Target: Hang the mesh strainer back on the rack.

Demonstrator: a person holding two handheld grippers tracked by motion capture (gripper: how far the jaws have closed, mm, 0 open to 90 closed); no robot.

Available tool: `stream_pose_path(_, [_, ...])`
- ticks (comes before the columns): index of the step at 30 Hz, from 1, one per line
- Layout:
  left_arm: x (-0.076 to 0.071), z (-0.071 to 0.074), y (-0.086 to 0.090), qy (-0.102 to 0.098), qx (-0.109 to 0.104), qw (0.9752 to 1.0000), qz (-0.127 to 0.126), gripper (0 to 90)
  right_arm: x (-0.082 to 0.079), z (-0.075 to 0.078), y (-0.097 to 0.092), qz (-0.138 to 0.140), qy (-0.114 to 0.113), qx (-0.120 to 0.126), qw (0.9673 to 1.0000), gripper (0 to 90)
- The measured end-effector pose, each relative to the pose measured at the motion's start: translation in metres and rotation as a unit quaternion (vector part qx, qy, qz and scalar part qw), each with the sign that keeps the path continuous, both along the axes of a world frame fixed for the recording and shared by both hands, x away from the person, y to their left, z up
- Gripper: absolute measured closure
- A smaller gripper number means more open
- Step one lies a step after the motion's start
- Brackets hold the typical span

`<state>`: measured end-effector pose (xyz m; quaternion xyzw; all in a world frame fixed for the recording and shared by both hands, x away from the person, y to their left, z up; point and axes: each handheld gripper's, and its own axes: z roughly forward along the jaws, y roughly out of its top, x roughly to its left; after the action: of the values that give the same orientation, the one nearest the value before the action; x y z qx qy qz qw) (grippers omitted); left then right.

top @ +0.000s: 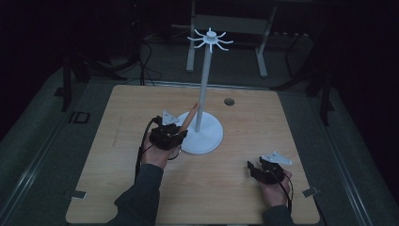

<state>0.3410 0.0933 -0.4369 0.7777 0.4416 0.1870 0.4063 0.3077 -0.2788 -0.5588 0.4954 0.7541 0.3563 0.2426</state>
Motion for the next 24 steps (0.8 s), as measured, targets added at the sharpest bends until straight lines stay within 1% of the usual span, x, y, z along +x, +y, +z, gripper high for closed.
stream_pose_path(3, [0.0, 0.003, -0.001, -0.004, -0.003, 1.0, 0.002, 69.3, 0.0, 0.0, 0.0, 0.0, 0.0, 0.0, 1.0, 42.0])
stream_pose_path(6, [0.0, 0.006, -0.002, -0.009, -0.002, 1.0, 0.003, 69.3, 0.0, 0.0, 0.0, -0.001, 0.0, 0.0, 1.0, 42.0])
stream_pose_path(12, [-0.001, 0.011, -0.005, -0.019, -0.009, 0.9998, 0.005, 69.2, 0.0, 0.0, 0.0, -0.001, 0.0, 0.001, 1.0, 41.9])
stream_pose_path(24, [-0.002, 0.02, -0.007, -0.029, -0.019, 0.9993, 0.009, 69.2, 0.0, 0.0, 0.0, -0.001, 0.001, 0.001, 1.0, 41.9])
